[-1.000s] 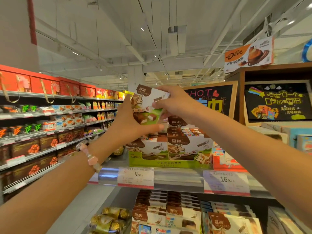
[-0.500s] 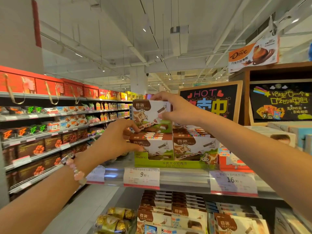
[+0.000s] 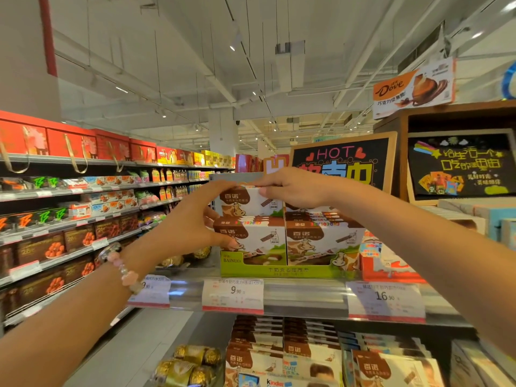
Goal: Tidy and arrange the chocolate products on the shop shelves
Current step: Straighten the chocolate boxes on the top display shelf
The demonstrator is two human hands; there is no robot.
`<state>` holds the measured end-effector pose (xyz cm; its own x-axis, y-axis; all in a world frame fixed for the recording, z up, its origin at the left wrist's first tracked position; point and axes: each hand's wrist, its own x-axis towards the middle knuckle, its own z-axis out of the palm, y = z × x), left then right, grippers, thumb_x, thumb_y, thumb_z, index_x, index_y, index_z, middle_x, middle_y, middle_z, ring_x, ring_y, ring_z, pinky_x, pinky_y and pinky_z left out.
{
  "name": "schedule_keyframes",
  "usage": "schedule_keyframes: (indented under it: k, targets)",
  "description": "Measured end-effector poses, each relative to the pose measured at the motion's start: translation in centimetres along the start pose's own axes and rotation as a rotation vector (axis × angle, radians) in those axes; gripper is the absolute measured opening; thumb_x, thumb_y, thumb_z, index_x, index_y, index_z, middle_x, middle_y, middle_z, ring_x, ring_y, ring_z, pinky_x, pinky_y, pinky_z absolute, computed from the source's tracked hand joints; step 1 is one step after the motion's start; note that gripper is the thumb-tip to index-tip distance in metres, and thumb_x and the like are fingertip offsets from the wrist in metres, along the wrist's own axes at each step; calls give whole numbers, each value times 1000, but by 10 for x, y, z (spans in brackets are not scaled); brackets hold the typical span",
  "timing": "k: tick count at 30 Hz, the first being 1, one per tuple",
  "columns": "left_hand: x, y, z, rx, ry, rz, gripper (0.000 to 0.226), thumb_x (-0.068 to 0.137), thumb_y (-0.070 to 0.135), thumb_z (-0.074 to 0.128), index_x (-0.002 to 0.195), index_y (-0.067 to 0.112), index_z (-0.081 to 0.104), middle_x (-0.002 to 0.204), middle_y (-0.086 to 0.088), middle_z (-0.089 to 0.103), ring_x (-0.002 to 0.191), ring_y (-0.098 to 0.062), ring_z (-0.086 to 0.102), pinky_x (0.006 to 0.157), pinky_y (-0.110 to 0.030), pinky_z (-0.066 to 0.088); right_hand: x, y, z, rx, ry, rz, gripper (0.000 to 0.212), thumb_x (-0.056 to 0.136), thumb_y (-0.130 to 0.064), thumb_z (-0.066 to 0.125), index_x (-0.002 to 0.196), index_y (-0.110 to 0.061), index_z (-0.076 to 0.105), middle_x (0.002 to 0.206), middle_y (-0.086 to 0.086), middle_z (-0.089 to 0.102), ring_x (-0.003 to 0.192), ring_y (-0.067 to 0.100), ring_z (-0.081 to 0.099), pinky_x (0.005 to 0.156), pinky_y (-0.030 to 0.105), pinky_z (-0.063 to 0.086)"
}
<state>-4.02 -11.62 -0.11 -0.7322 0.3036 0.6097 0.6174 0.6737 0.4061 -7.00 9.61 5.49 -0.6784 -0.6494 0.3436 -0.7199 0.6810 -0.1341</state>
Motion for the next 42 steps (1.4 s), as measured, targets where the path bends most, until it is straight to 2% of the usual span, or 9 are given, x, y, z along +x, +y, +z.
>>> schedule_keyframes:
  k: [3, 6, 11, 16, 23, 26, 29, 34, 42]
  targets:
    - [3, -3, -3, -10, -1, -34, 86, 56, 20, 88, 125, 46, 44, 111, 22, 54, 85, -5, 64, 68, -14, 53, 0, -2, -2, 19, -83, 19, 38, 101, -17, 34, 138, -14, 44, 145, 2, 41, 132, 16, 35, 101, 19, 21]
    - [6, -3, -6, 20, -43, -57, 78, 58, 25, 87, 128, 28, 54, 108, 19, 60, 88, -3, 63, 74, -14, 50, 2, -4, -1, -28, -151, 40, 36, 99, -15, 39, 134, -17, 50, 140, 1, 48, 125, 17, 43, 96, 22, 28]
    - [7, -6, -2, 142, -63, -33, 70, 64, 32, 84, 126, 33, 52, 104, 25, 49, 92, 6, 50, 70, -8, 36, 3, -6, 1, -20, -167, 66, 35, 98, -16, 42, 131, -21, 54, 127, -1, 57, 104, 12, 52, 80, 16, 39]
    - [6, -12, 0, 121, -97, -59, 67, 68, 31, 81, 125, 36, 47, 116, 13, 50, 102, -8, 53, 89, -34, 50, 3, -7, 4, -119, -152, 76, 38, 100, -20, 36, 136, -23, 48, 140, 2, 48, 125, 19, 43, 107, 31, 30]
    - [2, 6, -4, 73, -102, 13, 61, 64, 34, 82, 113, 43, 47, 101, 33, 42, 87, 14, 52, 58, -2, 43, -25, -5, -5, 113, 235, 16, 37, 96, -14, 47, 132, -15, 51, 132, 3, 54, 119, 13, 50, 96, 22, 37]
    - [3, 19, -6, 105, 4, 13, 63, 55, 58, 69, 112, 45, 47, 108, 24, 45, 96, 3, 48, 72, -12, 39, -46, -5, -11, 213, 378, 14, 30, 92, -9, 52, 121, -10, 59, 120, 4, 61, 109, 14, 57, 96, 26, 44]
    - [11, 36, 1, 75, 94, 106, 37, 68, 50, 70, 101, 39, 57, 106, 15, 56, 99, -4, 52, 87, -31, 42, -70, -4, -13, 215, 502, 26, 23, 89, -6, 55, 110, -8, 65, 105, 3, 65, 93, 11, 59, 76, 10, 44]
    - [28, 77, 31, -33, 143, 237, 11, 79, 26, 69, 89, 26, 64, 90, 16, 62, 84, 3, 58, 72, -16, 42, -114, 4, -18, 156, 675, 100, 13, 88, -11, 60, 97, -13, 68, 87, -5, 65, 72, -3, 54, 65, 9, 44]
    - [51, 145, 95, -192, 39, 336, 9, 78, 22, 69, 82, 28, 64, 80, 9, 63, 68, 8, 58, 54, -9, 45, -204, 47, -46, 58, 666, 283, 14, 86, -19, 63, 98, -14, 67, 91, 7, 66, 83, 23, 61, 70, 29, 49]
